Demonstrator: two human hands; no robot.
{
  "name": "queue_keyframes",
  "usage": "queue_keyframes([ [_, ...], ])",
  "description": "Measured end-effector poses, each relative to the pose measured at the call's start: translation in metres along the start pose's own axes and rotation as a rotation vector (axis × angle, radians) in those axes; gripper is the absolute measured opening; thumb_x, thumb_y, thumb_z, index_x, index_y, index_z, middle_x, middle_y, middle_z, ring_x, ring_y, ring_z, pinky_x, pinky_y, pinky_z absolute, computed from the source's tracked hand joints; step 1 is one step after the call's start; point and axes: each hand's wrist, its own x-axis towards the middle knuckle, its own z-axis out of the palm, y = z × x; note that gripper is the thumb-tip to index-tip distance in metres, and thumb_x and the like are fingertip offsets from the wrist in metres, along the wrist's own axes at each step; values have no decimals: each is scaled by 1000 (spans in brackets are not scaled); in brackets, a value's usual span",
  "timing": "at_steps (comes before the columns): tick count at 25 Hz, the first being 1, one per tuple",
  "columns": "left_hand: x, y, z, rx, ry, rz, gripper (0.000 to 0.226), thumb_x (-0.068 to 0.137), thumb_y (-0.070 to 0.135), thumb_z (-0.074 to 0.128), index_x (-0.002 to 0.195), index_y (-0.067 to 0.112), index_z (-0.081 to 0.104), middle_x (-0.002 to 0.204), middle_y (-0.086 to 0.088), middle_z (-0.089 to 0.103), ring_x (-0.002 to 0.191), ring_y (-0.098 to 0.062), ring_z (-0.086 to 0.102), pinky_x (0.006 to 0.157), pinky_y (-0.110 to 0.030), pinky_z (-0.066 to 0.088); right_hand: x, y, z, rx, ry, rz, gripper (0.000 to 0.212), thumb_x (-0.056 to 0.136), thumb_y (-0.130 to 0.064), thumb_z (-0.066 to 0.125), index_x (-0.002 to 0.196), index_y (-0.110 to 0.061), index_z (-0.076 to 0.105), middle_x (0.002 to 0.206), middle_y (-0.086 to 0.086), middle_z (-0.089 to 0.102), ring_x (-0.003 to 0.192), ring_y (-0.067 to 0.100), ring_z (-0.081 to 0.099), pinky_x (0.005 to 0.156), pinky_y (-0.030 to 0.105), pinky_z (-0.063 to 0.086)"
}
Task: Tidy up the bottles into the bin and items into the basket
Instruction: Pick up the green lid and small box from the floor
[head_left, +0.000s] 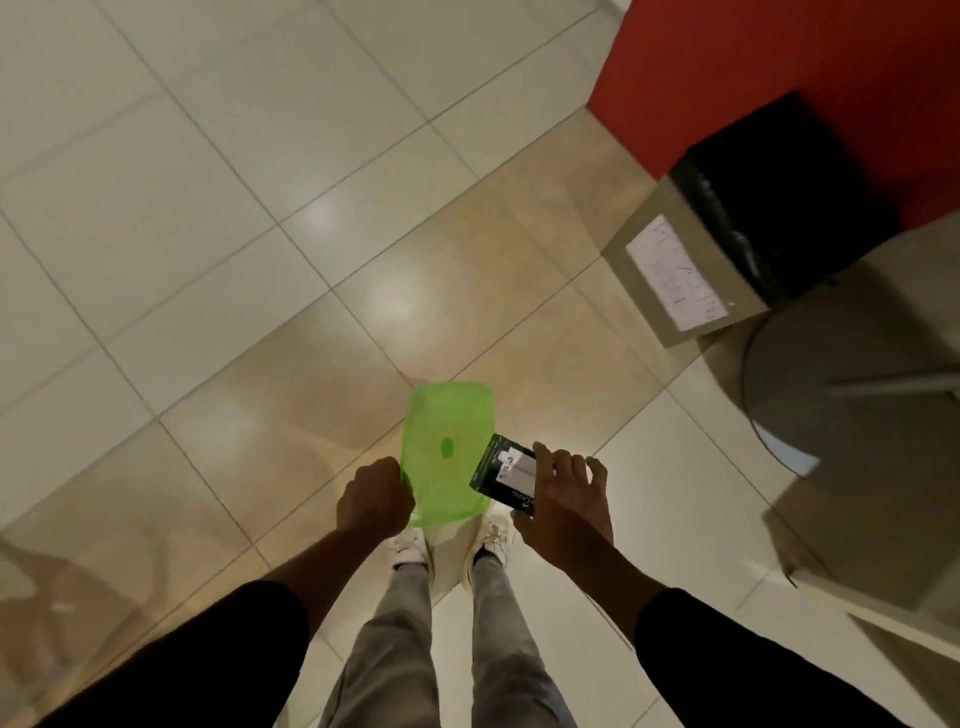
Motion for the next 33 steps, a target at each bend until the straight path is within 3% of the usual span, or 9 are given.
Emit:
queue_keyframes([
  [9, -70, 57, -80, 32, 65, 246, 14, 97, 24, 59, 98, 10, 63, 107, -13, 70, 102, -39, 65, 74, -37, 45, -64, 38, -86, 116, 106, 286, 94, 74, -67, 66, 147, -14, 39, 123, 9, 62, 113, 31, 59, 110, 51, 35],
  [13, -92, 82, -93, 19, 8, 379, 13, 94, 19, 65, 90, 7, 64, 99, -13, 74, 95, -37, 70, 83, -45, 56, -105, 48, -98, 186, 183, 439, 99, 73, -75, 61, 149, -15, 39, 124, 7, 64, 113, 29, 60, 107, 50, 37],
  [18, -114, 135, -100, -13, -72, 522, 8, 92, 15, 69, 91, 8, 67, 95, -12, 75, 89, -38, 72, 82, -51, 59, -152, 68, -89, 289, 228, 659, 100, 73, -78, 60, 148, -17, 38, 123, 4, 64, 111, 26, 61, 103, 47, 39],
  [25, -152, 227, -69, 107, -79, 664, 12, 94, 19, 67, 90, 9, 66, 92, -8, 75, 87, -35, 71, 81, -49, 59, -194, 133, -81, 369, 283, 831, 97, 72, -77, 65, 143, -16, 40, 116, 5, 67, 106, 27, 63, 98, 48, 42],
  [33, -208, 357, 22, 100, -110, 748, 16, 98, 19, 66, 90, 6, 63, 88, -11, 75, 86, -38, 71, 82, -51, 59, -259, 271, -58, 476, 347, 979, 91, 72, -74, 63, 141, -19, 42, 118, 3, 65, 107, 25, 60, 99, 46, 38],
])
